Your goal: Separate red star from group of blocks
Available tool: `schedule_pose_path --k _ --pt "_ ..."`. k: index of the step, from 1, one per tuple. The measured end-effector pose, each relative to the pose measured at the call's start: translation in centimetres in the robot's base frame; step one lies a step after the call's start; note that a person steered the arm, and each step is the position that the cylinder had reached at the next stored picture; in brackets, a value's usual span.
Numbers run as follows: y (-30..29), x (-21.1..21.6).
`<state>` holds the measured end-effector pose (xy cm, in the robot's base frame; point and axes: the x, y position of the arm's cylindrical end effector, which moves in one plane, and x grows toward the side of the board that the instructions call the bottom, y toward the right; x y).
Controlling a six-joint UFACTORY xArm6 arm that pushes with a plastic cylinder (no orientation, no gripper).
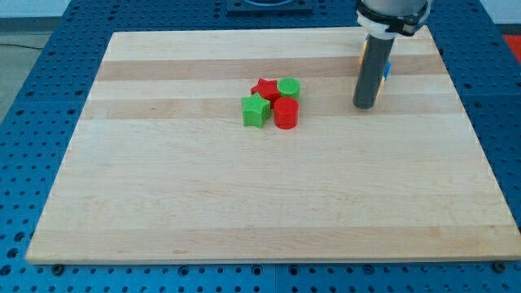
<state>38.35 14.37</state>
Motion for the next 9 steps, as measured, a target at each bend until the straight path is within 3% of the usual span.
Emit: schedule_pose_path --k 5,7,8,9 --pt "-2.7 4.0" --pt "-5.5 12.7" --pt "-9.4 9.5" --pt "-7.1 4.6"
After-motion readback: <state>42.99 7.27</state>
